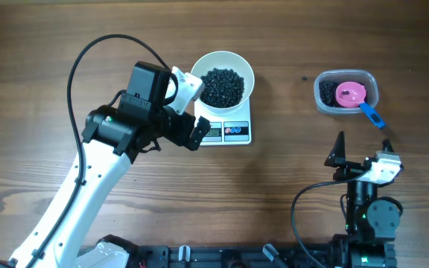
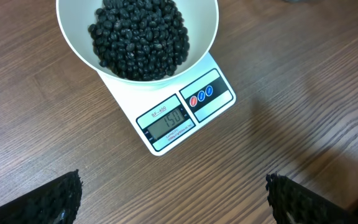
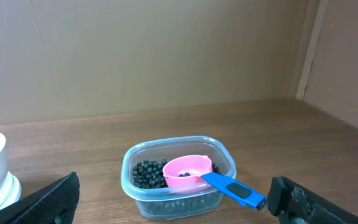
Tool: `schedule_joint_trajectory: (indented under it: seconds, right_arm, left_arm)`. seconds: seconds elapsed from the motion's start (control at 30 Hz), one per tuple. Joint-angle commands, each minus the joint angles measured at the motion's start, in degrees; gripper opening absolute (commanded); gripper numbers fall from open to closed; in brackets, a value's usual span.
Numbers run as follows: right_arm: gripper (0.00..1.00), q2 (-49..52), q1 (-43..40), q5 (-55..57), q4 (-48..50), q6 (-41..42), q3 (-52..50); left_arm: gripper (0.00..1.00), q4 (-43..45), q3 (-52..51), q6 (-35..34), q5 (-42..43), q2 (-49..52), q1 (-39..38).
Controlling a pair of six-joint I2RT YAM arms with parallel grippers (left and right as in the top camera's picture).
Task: Scoop item into bowl and weigh 150g on scale
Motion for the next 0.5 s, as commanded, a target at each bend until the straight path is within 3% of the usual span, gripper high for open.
schedule_joint_trajectory:
  seconds: [0.0,0.2,0.47]
  right_arm:
    - [1.0,-0.9,0.2,0.7,0.1,-2.8,-0.2]
    - [0.99,-0.3,0.2,-0.6,-0.1,-5.6,-0.2]
    - [1.0,-0.6,0.2,-6.0,-0.6,-2.3,-0.2]
  left_arm:
    - [1.0,0.1,0.9,0.9,0.9,-0.2,-0.3]
    - [1.0,0.1,0.9,0.9,0.9,-0.2,-0.3]
    - [1.0,0.1,0.9,0.9,0.9,-0.2,-0.3]
